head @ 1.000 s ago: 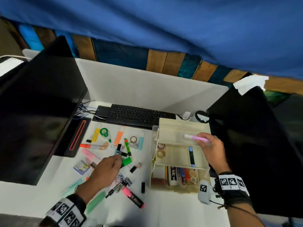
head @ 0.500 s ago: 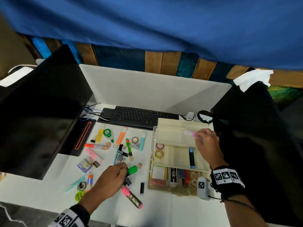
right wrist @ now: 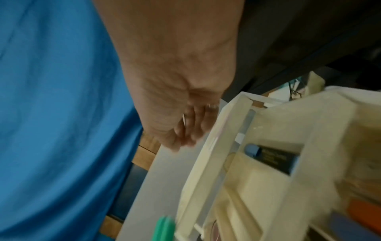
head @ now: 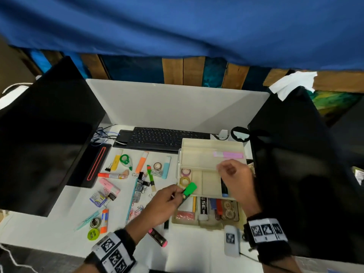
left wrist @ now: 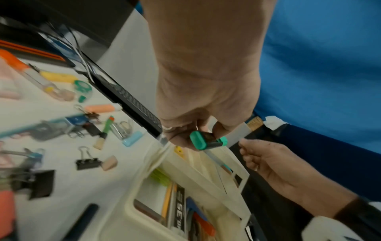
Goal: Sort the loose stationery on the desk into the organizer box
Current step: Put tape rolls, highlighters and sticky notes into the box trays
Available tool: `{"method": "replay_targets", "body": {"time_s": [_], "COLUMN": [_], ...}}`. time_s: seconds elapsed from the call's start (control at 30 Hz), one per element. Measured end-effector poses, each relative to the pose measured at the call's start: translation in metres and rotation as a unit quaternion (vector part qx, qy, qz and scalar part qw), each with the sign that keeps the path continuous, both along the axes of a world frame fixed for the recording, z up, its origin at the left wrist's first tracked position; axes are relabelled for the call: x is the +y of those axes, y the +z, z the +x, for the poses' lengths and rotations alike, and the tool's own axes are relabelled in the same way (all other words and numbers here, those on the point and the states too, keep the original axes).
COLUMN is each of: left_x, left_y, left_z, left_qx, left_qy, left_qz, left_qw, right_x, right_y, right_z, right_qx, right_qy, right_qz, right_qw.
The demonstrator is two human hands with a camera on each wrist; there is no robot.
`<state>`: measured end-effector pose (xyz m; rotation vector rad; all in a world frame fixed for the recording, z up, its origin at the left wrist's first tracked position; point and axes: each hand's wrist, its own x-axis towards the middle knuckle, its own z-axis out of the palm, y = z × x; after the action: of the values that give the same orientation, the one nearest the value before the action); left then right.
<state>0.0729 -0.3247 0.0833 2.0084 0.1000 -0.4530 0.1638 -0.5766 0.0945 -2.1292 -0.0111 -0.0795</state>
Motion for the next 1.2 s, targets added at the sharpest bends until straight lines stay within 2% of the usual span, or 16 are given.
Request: {"method": "replay_targets", "body": {"time_s": [0.07, 0.13, 0.2, 0.3, 0.37, 0.43, 0.5, 0.63, 0.87, 1.1, 1.2], "left_x": [-0.023, -0.048, -0.069, -0.095, -0.104, -0.103, -0.093, -0.052, 0.029, 0.09, 0.115], "left_y": [-0.002, -0.005, -0.005, -0.003, -0.002, -0.005, -0.014, -0.029, -0.036, -0.041, -0.041], "left_z": [0.009, 0.017, 0.022, 0.028, 0.027, 0.023, 0.017, 0.001, -0.024, -0.031, -0.033], "left_qx": [-0.025, -0.048, -0.068, -0.101, -0.091, -0.076, -0.066, -0.016, -0.018, 0.014, -0.001], "left_qy": [-0.011, -0.019, -0.035, -0.092, -0.132, -0.16, -0.174, -0.181, -0.096, -0.028, -0.017], "left_qz": [-0.003, -0.008, -0.006, 0.004, 0.013, 0.024, 0.034, 0.051, 0.095, 0.096, 0.104], "left_qw": [1.0, 0.999, 0.997, 0.991, 0.987, 0.984, 0.982, 0.982, 0.991, 0.995, 0.994], "right_x": [0.004, 0.004, 0.0, -0.012, -0.024, -0.036, -0.042, -0.038, -0.026, -0.023, -0.014], "right_y": [0.008, -0.001, -0.019, -0.034, -0.035, -0.04, -0.046, -0.048, -0.061, -0.063, -0.06], "right_z": [-0.028, -0.047, -0.058, -0.059, -0.051, -0.041, -0.032, -0.021, -0.016, -0.024, -0.028], "right_qx": [0.112, 0.2, 0.225, 0.203, 0.191, 0.173, 0.154, 0.118, 0.024, -0.002, -0.015], "right_qy": [0.065, 0.103, 0.096, -0.01, -0.067, -0.093, -0.081, -0.086, -0.098, -0.098, -0.108], "right_qz": [0.067, 0.088, 0.121, 0.162, 0.164, 0.103, 0.029, -0.105, -0.248, -0.278, -0.262], "right_qw": [0.989, 0.97, 0.962, 0.966, 0.965, 0.975, 0.984, 0.984, 0.964, 0.955, 0.959]}}
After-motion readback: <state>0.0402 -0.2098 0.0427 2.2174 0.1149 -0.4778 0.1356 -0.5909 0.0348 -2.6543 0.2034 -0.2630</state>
